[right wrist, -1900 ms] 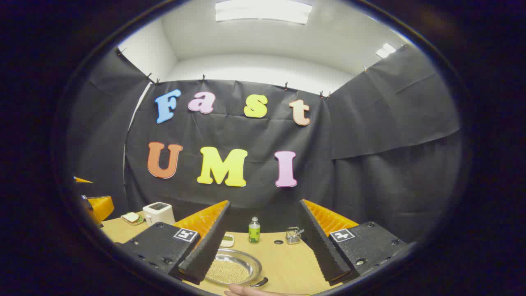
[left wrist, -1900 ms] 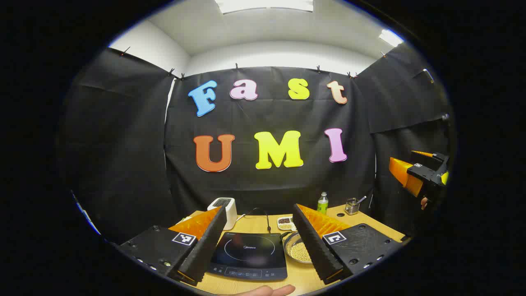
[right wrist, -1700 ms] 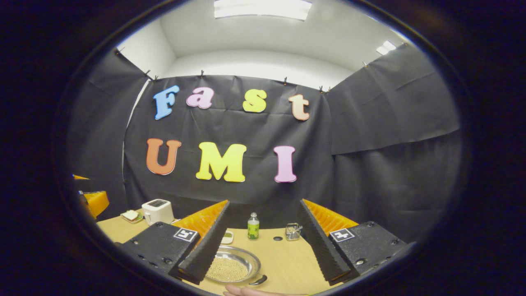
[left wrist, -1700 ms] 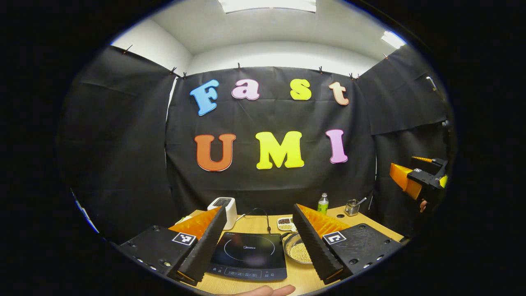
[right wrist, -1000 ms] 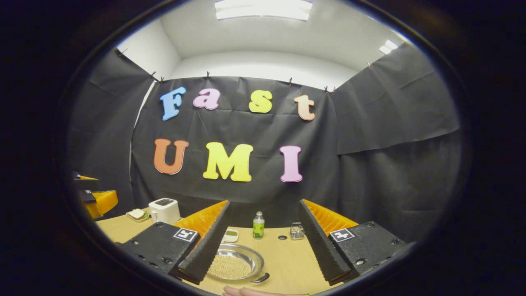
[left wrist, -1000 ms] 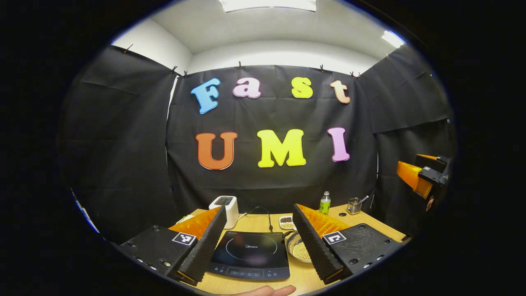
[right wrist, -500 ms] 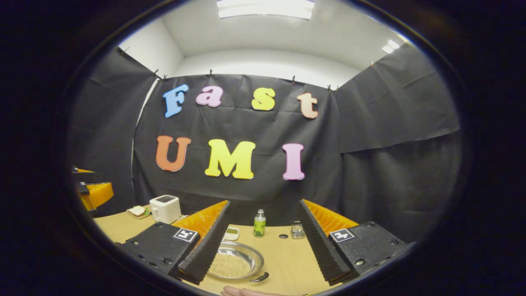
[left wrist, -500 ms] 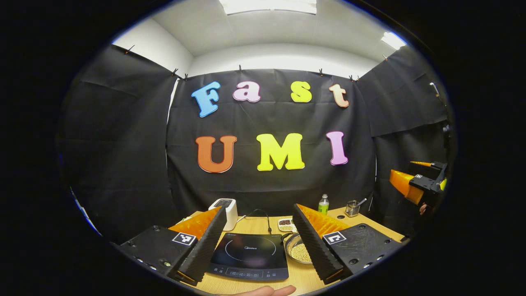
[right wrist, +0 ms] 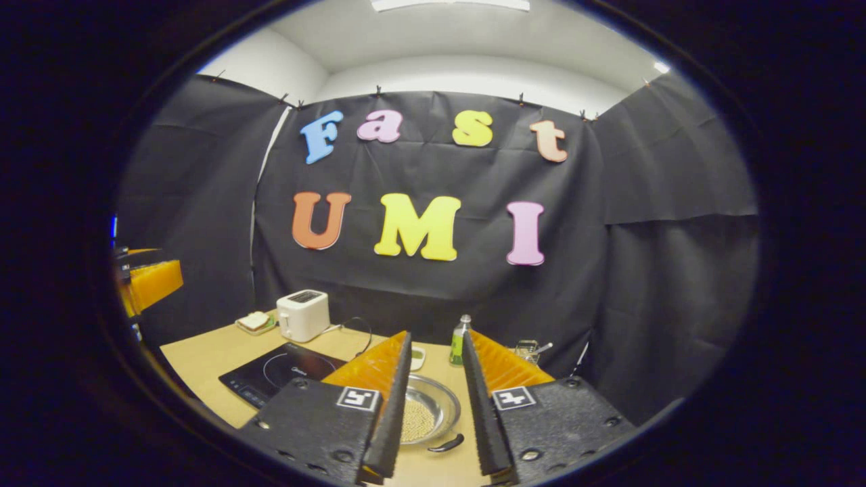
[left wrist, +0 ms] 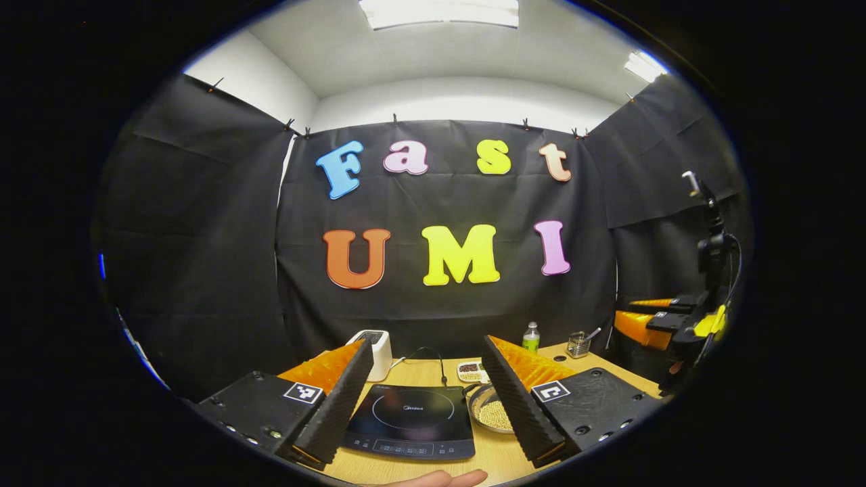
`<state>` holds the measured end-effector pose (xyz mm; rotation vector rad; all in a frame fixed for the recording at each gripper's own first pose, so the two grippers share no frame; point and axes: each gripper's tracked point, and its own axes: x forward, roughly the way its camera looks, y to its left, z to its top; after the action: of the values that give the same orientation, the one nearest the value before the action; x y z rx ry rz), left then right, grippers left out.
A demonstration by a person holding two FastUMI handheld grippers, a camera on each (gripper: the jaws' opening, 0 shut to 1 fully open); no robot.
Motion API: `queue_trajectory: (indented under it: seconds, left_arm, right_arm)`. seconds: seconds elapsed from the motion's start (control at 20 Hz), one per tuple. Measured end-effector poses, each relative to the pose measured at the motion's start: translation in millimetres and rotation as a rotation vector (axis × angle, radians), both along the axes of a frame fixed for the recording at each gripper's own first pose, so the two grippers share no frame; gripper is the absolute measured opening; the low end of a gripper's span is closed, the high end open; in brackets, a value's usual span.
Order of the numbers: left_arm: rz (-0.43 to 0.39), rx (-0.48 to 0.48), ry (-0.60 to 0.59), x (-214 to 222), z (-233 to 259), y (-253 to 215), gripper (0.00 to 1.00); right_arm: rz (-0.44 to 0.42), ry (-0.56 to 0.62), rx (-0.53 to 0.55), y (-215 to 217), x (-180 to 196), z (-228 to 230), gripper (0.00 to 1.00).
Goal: First push the handle of the pot to place it horizontally, then grasp the pot with both hands and set it on the induction cooktop.
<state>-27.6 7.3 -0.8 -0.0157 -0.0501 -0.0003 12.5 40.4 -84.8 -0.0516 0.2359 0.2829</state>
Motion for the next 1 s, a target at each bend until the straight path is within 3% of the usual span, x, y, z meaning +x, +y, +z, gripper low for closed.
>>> queue_trajectory:
  seconds: [0.05,0.2,0.6,0.85,1.0]
  left_arm:
    - [-0.001,0.002,-0.003,-0.5,0.0,-0.6,0.96]
    - [-0.006,0.006,-0.004,-2.8,-1.8,-2.7,0.96]
    - [-0.003,0.033,0.013,-12.1,-17.2,-4.7,0.96]
    - [-0.034,0.035,0.022,-16.7,-23.4,-19.0,0.96]
    - [-0.037,0.035,0.016,-18.8,-21.0,-20.8,0.96]
  right_arm:
    - [0.007,0.031,-0.005,0.8,1.2,-9.1,0.24]
    - [-0.001,0.16,0.03,0.3,4.0,-40.6,0.01]
    - [0.037,0.449,-0.009,-8.4,11.7,-131.4,0.04]
    - [0.082,0.599,-0.092,-14.2,-4.6,-186.8,0.04]
    - [0.115,0.69,-0.081,-7.0,-18.4,-212.1,0.04]
